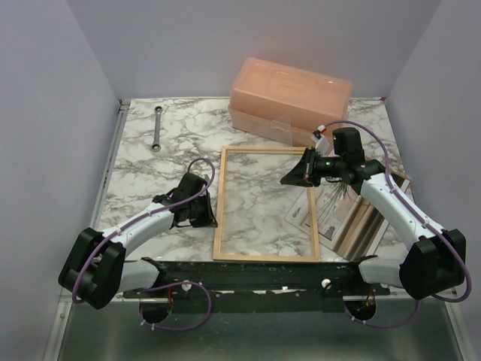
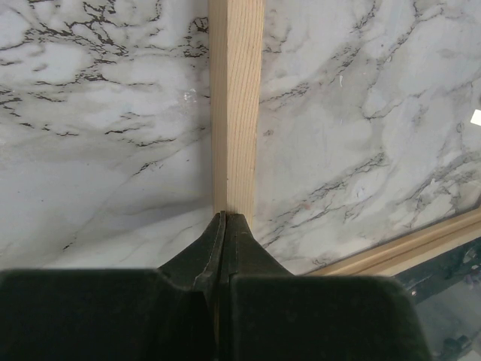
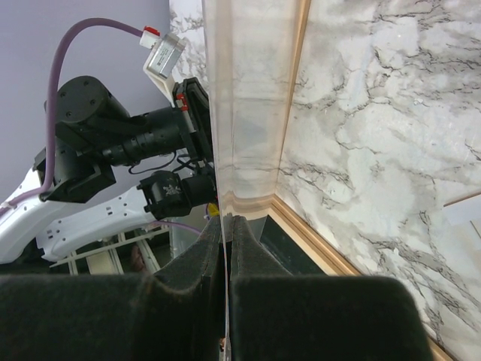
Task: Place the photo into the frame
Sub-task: Place the photo frame item in the photo frame.
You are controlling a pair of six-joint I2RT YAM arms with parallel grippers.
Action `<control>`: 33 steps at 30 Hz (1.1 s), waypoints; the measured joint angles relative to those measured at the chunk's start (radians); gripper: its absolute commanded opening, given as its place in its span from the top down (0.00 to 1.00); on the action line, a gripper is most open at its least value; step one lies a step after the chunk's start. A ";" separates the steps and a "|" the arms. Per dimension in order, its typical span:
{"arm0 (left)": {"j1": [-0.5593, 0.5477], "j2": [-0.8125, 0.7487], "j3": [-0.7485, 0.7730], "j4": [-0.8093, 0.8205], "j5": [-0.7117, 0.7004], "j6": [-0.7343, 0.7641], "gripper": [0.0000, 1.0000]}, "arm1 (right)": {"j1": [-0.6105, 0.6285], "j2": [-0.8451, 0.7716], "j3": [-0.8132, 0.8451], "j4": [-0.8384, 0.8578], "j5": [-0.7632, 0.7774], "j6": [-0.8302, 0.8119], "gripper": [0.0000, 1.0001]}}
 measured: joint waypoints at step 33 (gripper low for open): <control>-0.004 0.015 0.011 -0.005 0.000 0.000 1.00 | 0.001 -0.027 -0.046 0.125 -0.027 0.116 1.00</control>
